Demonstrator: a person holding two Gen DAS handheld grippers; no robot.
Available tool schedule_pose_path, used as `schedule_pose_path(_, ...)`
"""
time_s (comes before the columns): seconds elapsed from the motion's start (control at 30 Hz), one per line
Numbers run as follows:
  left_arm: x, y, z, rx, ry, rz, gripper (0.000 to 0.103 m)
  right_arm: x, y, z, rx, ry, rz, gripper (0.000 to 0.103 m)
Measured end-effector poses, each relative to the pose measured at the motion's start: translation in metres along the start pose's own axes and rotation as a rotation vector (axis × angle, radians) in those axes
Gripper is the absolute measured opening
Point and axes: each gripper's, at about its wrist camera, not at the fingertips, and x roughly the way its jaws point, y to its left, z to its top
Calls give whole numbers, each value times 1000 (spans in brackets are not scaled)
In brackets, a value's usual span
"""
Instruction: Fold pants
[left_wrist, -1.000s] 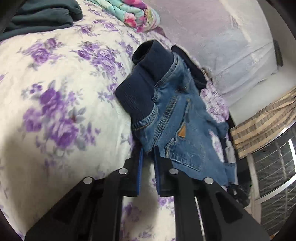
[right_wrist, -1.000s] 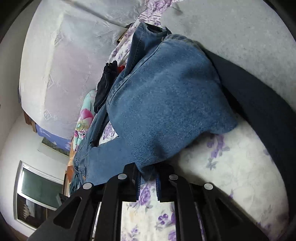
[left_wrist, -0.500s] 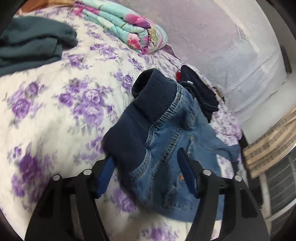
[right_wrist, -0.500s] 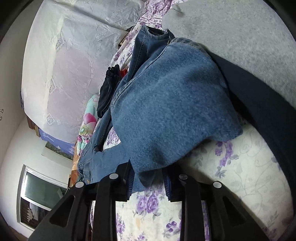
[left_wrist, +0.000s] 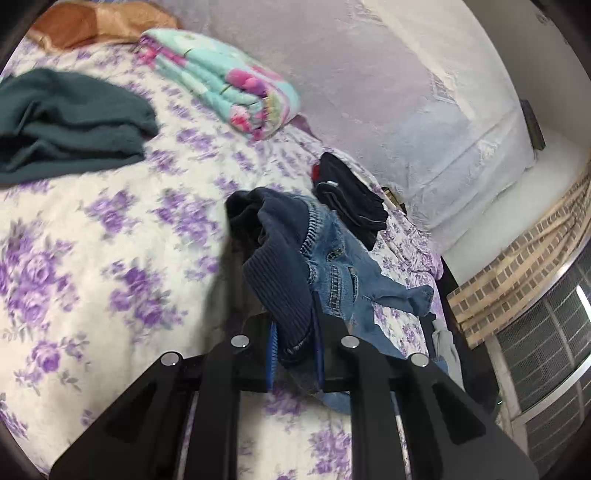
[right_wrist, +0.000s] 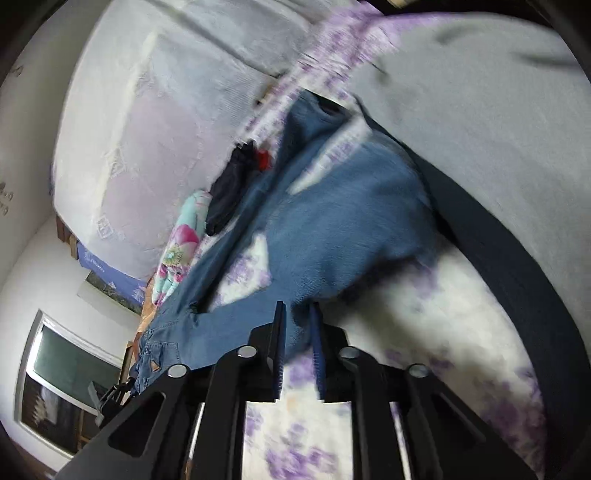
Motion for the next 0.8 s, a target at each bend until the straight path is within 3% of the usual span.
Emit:
schedule_pose_path(0.03,4,10,1,-24,3,8,14,2,-13,-1,40,12,-20,49)
schedule_pose_path(0.1,12,29,4,-62,0,32,14,1,-25,-5,77,-5,30,48)
schedule_pose_path(0.27,34,54,9,-73,-41,117,13,7,-7,6,50,-19,36,51)
schedule_pose_path(0.4,39,50,4,-8,-72,171,16,35,5,51,24,-69,-52,51)
schedule_pose_path(0.43,37,51,3,-5,-73,170,17,36,1,60,56,-83,-59,54)
schedule_pose_path(0.5,36,54,0,-10,-71,161,19,36,-4,60,103,-55,18,72)
schedule_pose_path(0.53,35,53,-2,4,-72,166,20,35,-9,53,113,-39,47,72)
schedule_pose_path(0.57,35,51,-3,27,-72,179,20,34,-12,47,109,-34,40,69)
schedule_pose_path(0.6,37,47,-5,59,-71,199,21,33,-14,41,97,-32,26,50)
schedule_pose_path(0.7,42,35,-6,114,-62,256,23,20,-21,25,72,-50,-6,15)
schedule_pose_path(0.8,39,28,-11,149,-26,240,21,-6,-16,26,-4,-102,-83,14)
